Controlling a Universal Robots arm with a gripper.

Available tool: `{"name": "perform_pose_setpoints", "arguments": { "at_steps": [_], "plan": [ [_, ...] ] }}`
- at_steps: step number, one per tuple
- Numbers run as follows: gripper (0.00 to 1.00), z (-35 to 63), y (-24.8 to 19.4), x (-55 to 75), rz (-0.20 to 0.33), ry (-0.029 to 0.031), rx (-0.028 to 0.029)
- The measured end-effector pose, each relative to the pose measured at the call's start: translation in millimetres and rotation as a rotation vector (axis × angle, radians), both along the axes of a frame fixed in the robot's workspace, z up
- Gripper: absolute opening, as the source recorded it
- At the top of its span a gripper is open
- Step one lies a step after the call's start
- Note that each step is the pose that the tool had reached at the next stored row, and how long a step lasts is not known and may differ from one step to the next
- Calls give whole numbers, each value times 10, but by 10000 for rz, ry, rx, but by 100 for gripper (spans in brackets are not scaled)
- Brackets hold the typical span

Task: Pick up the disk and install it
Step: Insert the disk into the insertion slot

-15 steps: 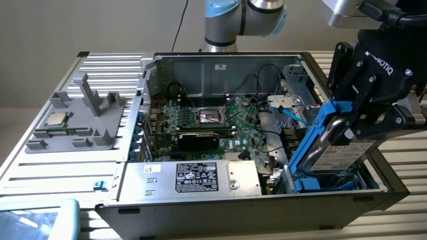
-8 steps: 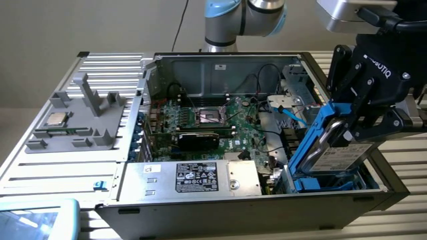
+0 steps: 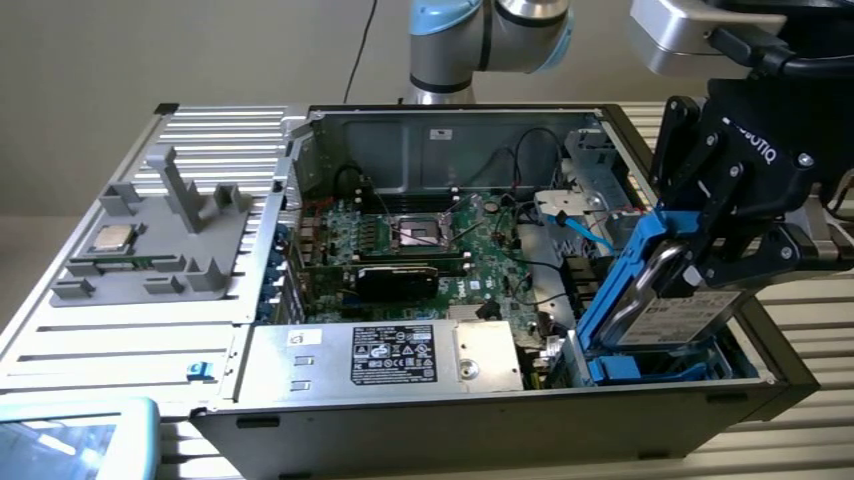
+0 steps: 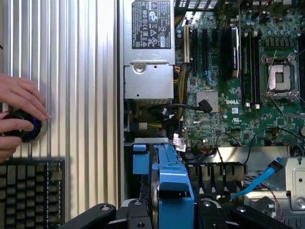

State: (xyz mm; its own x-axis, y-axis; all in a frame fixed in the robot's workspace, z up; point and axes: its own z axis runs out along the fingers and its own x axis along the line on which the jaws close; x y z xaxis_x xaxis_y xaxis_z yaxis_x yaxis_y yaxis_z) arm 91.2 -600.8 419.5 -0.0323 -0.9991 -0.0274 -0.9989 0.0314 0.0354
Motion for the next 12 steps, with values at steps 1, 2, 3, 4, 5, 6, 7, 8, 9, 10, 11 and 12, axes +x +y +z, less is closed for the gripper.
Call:
{"name": "perform_pose_setpoints", "arguments": {
  "at_steps": [1,2,3,4,5,6,7,8,9,10,11,12],
  "plan": [
    [37,-5,0,0,1,0,3],
    [37,-9,0,0,1,1,7],
    [37,-15,-1,0,2,0,12],
    [37,-20,-1,0,3,0,16],
    [37,-25,-2,0,3,0,21],
    [37,-30,-3,0,4,0,28],
    [37,-35,-4,0,4,0,32],
    [37,-40,-4,1,5,0,37],
    [37,-44,-5,1,6,0,42],
    [37,-48,-7,0,6,0,47],
    [37,-52,-8,0,6,0,53],
    [37,-56,-10,0,6,0,60]
  ]
}}
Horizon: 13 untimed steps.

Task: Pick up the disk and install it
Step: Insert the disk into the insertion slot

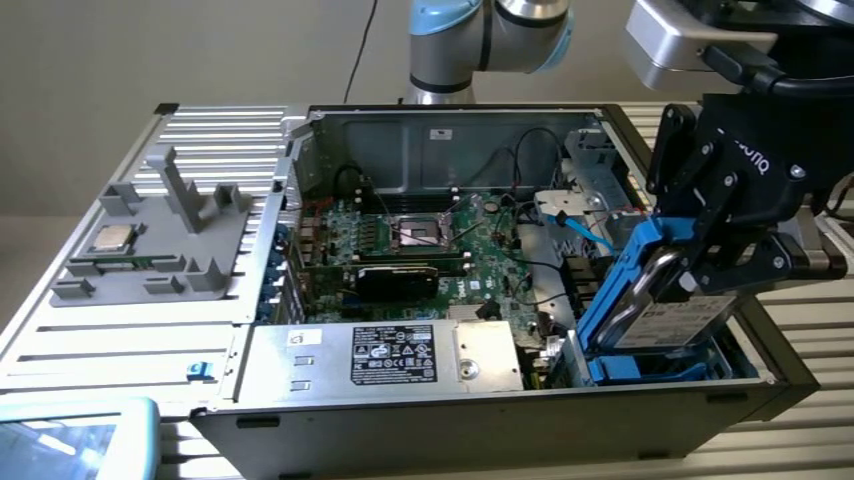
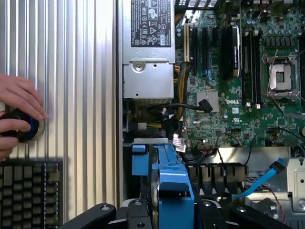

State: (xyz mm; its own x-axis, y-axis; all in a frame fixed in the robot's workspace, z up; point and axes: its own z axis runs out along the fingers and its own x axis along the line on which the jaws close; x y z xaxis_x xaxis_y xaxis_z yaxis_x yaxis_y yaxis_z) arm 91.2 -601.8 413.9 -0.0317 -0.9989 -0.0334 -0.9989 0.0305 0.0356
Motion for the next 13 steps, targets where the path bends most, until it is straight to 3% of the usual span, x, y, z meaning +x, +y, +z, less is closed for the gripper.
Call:
{"name": "perform_pose_setpoints", "arguments": {
  "at_steps": [13],
  "plan": [
    [37,-54,-6,2,0,0,69]
  ]
}}
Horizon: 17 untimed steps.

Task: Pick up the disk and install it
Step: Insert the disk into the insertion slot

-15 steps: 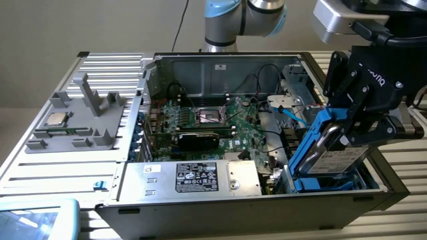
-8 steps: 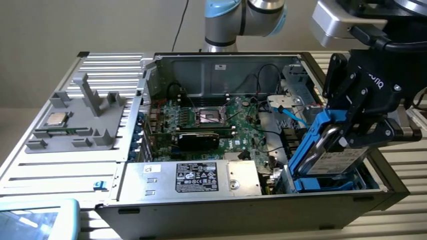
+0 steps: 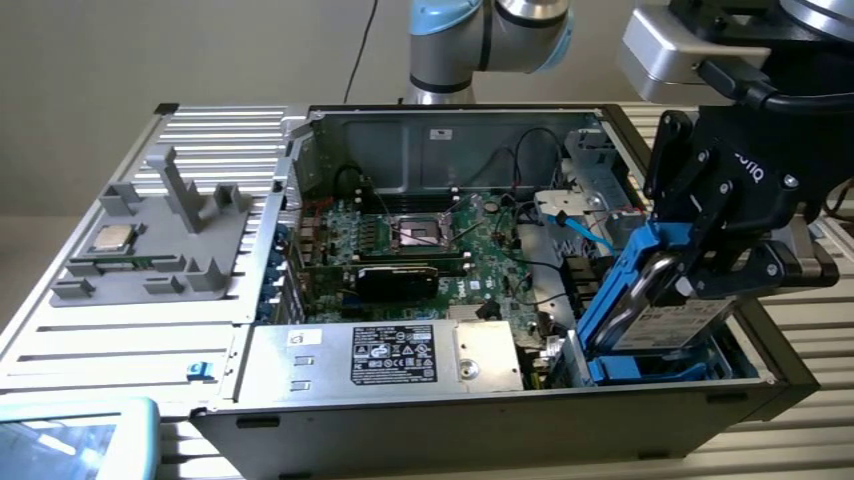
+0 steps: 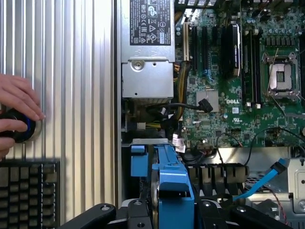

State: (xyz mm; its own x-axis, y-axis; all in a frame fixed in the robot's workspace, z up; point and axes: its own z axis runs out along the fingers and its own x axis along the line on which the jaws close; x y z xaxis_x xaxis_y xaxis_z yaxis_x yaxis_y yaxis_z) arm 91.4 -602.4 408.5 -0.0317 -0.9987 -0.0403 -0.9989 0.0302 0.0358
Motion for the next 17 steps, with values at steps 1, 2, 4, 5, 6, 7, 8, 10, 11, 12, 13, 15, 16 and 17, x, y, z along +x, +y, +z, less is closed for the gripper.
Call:
{"name": "perform_pose_setpoints", "arguments": {
  "at_steps": [1,2,4,5,6,7,8,10,11,12,13,15,16,17],
  "plan": [
    [37,-6,0,0,0,0,4],
    [37,-12,0,0,0,0,8],
    [37,-20,0,0,0,0,17],
    [37,-21,0,0,0,0,20],
    [37,-23,0,0,0,0,24],
    [37,-25,0,0,0,0,35],
    [38,-26,0,1,1,0,38],
    [45,-30,0,2,0,0,49],
    [45,-30,0,3,1,0,49],
    [45,-30,0,4,0,0,50],
    [45,-31,0,4,0,0,51],
    [45,-31,0,10,1,0,51],
    [45,-31,0,21,2,0,50],
    [45,-31,0,36,1,0,51]
  ]
}}
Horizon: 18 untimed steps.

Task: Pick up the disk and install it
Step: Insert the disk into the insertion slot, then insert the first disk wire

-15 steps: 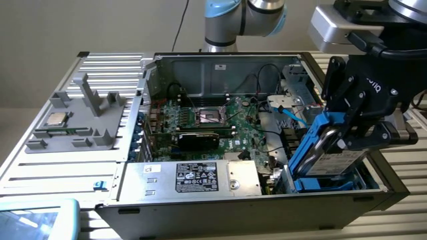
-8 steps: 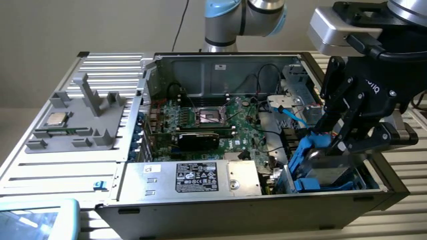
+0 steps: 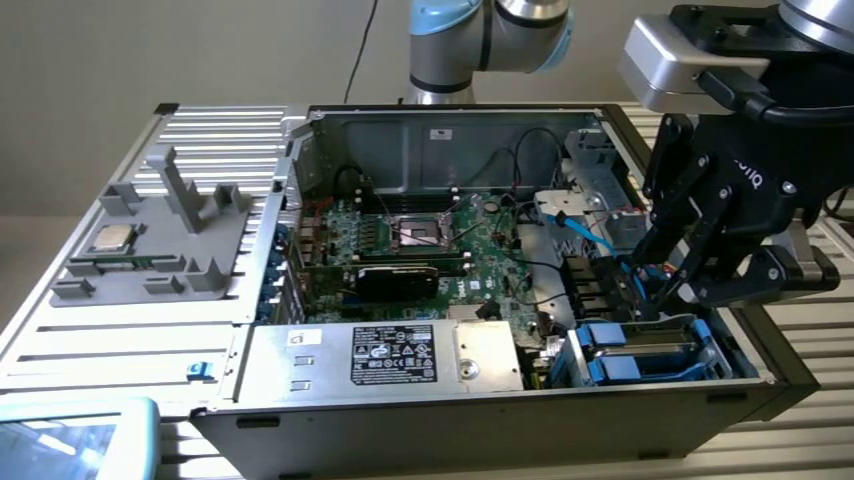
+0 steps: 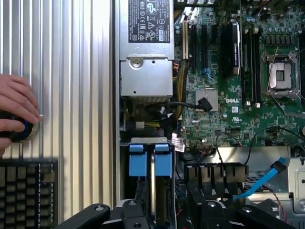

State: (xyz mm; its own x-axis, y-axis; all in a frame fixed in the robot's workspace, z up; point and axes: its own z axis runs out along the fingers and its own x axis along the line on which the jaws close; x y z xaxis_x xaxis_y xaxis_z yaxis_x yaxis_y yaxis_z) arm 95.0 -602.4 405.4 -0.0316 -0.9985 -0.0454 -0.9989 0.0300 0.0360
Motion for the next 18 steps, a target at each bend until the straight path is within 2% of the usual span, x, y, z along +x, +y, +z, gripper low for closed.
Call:
{"name": "perform_pose_setpoints", "arguments": {
  "at_steps": [5,18],
  "plan": [
    [45,3,1,70,0,-1,0],
    [45,3,1,70,0,-1,0]
  ]
}}
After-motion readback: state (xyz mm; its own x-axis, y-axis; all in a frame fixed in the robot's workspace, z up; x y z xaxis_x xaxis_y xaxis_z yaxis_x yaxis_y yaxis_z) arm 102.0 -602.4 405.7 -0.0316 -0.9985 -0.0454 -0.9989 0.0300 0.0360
